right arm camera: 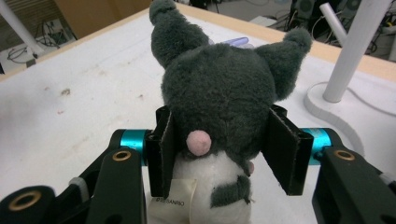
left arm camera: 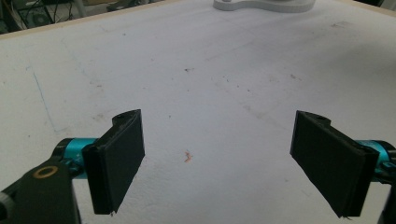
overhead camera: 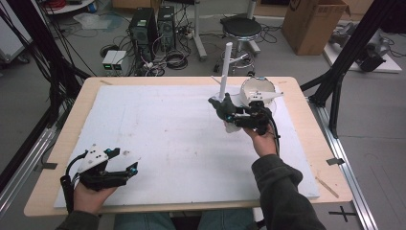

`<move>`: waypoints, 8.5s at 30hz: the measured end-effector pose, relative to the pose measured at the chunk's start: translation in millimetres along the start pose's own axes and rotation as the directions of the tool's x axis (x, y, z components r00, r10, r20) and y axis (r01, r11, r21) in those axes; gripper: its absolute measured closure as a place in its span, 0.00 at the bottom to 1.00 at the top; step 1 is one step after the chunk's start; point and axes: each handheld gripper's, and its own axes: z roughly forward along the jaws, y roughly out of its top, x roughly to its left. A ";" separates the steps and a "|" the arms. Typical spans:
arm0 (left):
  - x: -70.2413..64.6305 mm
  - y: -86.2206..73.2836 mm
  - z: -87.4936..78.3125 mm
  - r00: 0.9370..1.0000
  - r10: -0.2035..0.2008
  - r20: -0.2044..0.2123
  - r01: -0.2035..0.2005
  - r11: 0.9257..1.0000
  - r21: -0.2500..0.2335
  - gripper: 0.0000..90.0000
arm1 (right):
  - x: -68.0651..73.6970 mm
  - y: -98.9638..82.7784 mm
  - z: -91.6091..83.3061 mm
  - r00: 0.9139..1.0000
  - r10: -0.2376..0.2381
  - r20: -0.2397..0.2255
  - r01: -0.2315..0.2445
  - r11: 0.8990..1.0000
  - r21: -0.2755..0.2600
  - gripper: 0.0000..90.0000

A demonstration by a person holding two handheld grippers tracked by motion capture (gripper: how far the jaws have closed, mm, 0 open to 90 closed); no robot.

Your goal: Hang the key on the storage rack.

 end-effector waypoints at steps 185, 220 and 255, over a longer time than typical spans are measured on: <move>2.3 -0.4 -4.8 1.000 0.001 -0.004 -0.001 1.000 -0.008 0.20 | -49.6 33.8 32.2 0.980 0.034 0.195 -0.054 0.994 0.098 0.51; 2.3 -0.8 -6.1 1.000 0.001 -0.004 -0.001 1.000 -0.011 0.20 | -53.1 25.4 49.9 0.979 0.047 0.197 -0.083 0.981 0.175 0.46; 4.9 0.2 -0.2 1.000 -0.011 -0.008 0.011 1.000 0.000 0.20 | -46.6 29.7 40.8 0.989 0.099 0.112 -0.110 0.989 0.096 0.35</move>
